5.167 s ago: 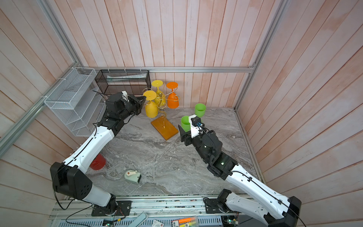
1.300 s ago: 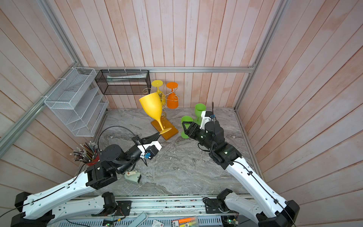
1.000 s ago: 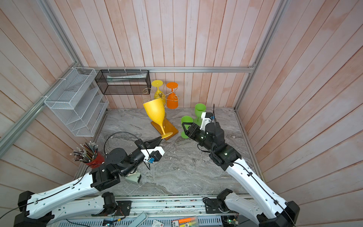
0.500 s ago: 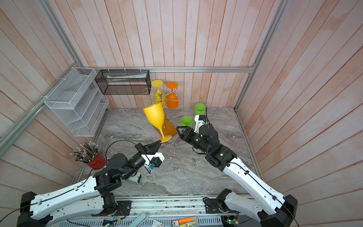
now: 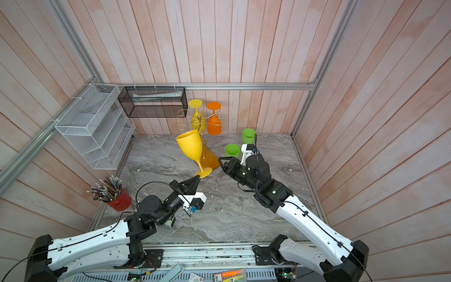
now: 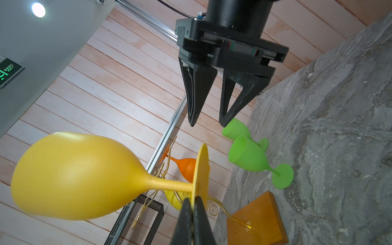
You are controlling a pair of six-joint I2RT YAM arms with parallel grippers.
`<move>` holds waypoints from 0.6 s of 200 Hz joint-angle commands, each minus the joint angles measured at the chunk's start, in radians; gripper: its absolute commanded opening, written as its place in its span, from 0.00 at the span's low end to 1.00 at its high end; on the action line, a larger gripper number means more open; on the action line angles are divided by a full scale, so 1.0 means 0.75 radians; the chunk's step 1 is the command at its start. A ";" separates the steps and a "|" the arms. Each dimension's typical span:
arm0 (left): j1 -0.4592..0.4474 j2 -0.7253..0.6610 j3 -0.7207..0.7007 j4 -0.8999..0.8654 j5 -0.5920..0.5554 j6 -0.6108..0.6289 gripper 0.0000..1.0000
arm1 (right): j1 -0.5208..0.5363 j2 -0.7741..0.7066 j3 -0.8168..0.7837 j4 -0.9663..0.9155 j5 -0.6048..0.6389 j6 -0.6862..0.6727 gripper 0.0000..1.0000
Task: Take the wine glass off the wine glass rack
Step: Pick up the wine glass from the wine glass rack.
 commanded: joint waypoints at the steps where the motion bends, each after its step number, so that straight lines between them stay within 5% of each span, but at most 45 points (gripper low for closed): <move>1: 0.001 0.016 -0.020 0.090 -0.034 0.040 0.00 | 0.018 0.026 0.012 0.046 -0.031 0.029 0.44; 120: 0.058 0.127 -0.014 0.148 -0.075 0.042 0.00 | 0.082 0.110 0.026 0.092 -0.093 0.065 0.39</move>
